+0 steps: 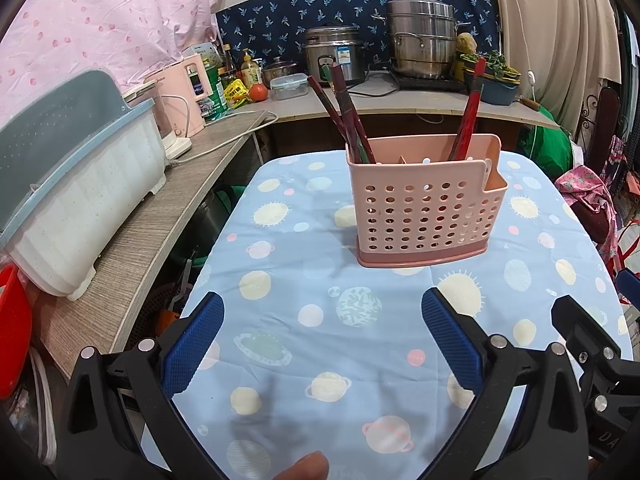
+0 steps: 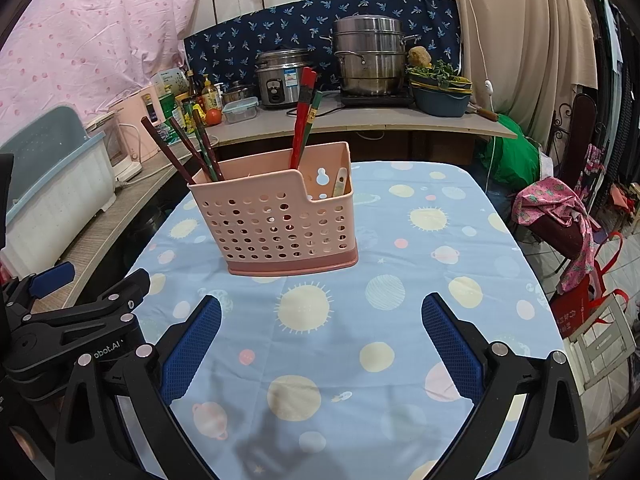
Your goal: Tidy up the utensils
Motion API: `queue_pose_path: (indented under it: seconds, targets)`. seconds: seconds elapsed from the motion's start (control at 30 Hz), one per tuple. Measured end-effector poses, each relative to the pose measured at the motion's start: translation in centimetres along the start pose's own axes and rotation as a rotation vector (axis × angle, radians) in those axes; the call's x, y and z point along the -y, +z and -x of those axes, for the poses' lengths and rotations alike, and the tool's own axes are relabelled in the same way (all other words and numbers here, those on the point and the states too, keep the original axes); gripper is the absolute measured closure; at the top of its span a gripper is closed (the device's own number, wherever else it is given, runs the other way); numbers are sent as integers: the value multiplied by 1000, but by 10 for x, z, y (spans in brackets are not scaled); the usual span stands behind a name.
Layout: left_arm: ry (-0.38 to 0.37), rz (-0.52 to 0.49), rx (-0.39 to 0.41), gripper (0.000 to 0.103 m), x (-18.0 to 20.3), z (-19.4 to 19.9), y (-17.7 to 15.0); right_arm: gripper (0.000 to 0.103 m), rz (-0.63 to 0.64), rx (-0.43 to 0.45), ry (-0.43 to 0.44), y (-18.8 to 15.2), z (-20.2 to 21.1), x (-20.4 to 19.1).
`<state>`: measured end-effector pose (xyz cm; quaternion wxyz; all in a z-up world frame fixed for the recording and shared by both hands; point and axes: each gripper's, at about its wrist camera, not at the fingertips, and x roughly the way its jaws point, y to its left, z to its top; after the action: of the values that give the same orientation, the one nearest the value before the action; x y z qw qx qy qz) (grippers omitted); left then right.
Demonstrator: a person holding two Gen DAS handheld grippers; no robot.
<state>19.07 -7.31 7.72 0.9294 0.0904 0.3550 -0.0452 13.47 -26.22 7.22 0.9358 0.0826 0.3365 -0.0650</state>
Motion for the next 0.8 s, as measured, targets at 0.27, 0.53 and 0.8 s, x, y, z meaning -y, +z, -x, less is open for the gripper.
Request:
queue_pose_path:
  seconds: [0.27,0.53,0.8]
  targets:
    - [1,-1,-2,8,1,-2,-2,6,-1,0,0,0,0,0]
    - [1,1,-3,8,1,-1,-2,6,-1,-1,-1,0,-1,0]
    - [-1,6,-17,8,-1,-4,-2,6,-2,-2,-1,-1,-2,0]
